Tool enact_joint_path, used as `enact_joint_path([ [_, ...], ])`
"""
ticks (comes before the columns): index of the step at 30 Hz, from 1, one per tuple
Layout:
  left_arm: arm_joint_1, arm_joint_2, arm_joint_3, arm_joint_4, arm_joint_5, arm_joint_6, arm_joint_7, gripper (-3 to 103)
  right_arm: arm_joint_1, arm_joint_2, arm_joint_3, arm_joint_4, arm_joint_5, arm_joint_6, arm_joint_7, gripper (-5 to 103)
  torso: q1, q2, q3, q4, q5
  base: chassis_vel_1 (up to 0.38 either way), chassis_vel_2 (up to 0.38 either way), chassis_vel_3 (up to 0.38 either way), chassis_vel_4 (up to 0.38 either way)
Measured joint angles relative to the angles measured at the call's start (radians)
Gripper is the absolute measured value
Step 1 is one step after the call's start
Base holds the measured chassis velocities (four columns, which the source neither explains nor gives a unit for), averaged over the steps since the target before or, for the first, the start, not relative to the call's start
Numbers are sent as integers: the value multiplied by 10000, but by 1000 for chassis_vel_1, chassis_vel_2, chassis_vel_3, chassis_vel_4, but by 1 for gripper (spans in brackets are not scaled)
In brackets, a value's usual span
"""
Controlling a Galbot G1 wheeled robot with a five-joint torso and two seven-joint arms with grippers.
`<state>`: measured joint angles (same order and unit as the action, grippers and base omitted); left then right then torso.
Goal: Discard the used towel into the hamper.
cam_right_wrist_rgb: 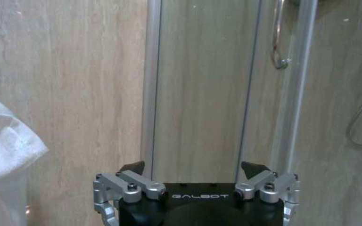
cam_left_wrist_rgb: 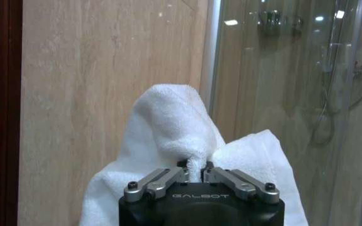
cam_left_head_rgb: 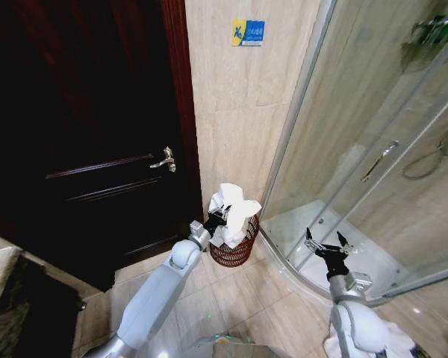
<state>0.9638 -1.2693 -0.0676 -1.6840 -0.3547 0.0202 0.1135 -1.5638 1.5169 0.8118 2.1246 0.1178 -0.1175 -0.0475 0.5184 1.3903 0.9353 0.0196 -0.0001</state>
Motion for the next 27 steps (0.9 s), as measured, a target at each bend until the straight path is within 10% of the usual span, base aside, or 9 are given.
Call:
enact_joint_path([
  [27,7,348,-163,-26,-168,-196,397,6,35,289,-350,205,-516,-70,-76,100,2,1,0,1,2,-31,36,33,-33],
])
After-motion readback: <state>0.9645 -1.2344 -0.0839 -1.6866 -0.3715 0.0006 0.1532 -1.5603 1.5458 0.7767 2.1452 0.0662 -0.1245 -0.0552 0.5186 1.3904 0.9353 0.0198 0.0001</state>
